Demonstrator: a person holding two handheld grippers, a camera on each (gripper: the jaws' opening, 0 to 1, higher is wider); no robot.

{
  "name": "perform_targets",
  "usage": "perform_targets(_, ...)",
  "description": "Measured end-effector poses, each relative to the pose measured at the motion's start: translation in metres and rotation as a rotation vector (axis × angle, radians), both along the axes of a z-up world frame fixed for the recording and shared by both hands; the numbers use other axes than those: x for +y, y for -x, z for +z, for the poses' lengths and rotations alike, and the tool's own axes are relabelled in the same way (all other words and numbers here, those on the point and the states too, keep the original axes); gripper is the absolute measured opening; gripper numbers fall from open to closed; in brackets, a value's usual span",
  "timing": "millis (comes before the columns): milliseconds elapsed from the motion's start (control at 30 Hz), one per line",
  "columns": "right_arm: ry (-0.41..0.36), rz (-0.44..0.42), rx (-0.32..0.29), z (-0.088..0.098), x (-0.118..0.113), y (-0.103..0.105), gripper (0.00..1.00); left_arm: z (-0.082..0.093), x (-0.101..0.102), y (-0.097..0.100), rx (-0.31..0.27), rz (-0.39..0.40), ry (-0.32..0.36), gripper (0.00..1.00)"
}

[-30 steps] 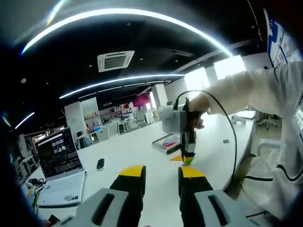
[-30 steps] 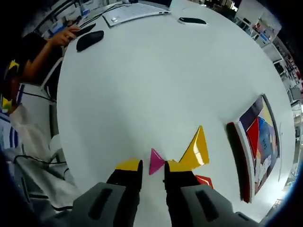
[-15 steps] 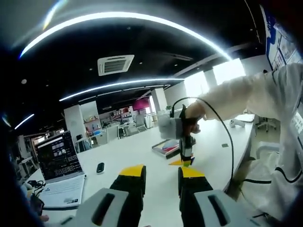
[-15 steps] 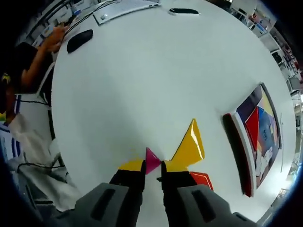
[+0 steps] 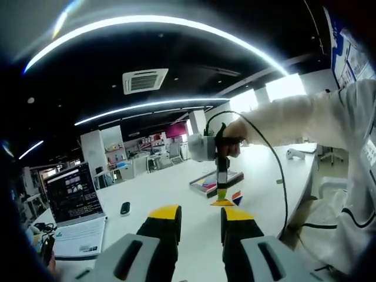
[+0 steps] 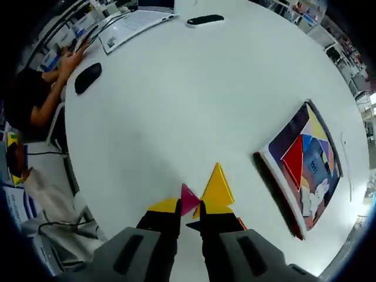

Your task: Pick up the tangram pieces one by one and place each piece onto its matching region on the pattern sheet, fitting the shapes together until the outline on the sheet is completely filled by the tangram pieces

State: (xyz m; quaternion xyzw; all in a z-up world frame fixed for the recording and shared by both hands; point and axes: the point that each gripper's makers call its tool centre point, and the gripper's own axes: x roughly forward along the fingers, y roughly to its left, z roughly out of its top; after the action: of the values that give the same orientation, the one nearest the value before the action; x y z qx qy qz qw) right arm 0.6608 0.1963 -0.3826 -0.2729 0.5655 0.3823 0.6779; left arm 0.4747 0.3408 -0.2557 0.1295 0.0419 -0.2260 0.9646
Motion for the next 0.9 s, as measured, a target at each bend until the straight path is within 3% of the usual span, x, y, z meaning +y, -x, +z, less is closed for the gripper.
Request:
perform_targets(67,-0.011,-0.033,-0.001,0.007,-0.001,-0.012,0.15,-0.001,-0.001,0.001,0.002,-0.002,-0.001,0.29)
perform_targets(133,-0.048,-0.123,0.020,0.012,0.001,-0.028,0.15,-0.001,-0.001,0.001,0.002,-0.004,0.000,0.29)
perform_targets(533,-0.084,-0.325,-0.058,0.021,-0.007,-0.121,0.15,-0.004,-0.010,0.004,0.019,-0.036,0.006,0.29)
perform_targets(833,-0.129,-0.472,-0.094,0.008,-0.012,-0.149,0.15,-0.006,-0.010,0.004,0.020,-0.033,0.010,0.29)
perform_targets(900,-0.159,-0.544,-0.090,0.005,-0.015,-0.158,0.15,-0.005,-0.010,0.005,0.018,-0.034,0.009,0.29)
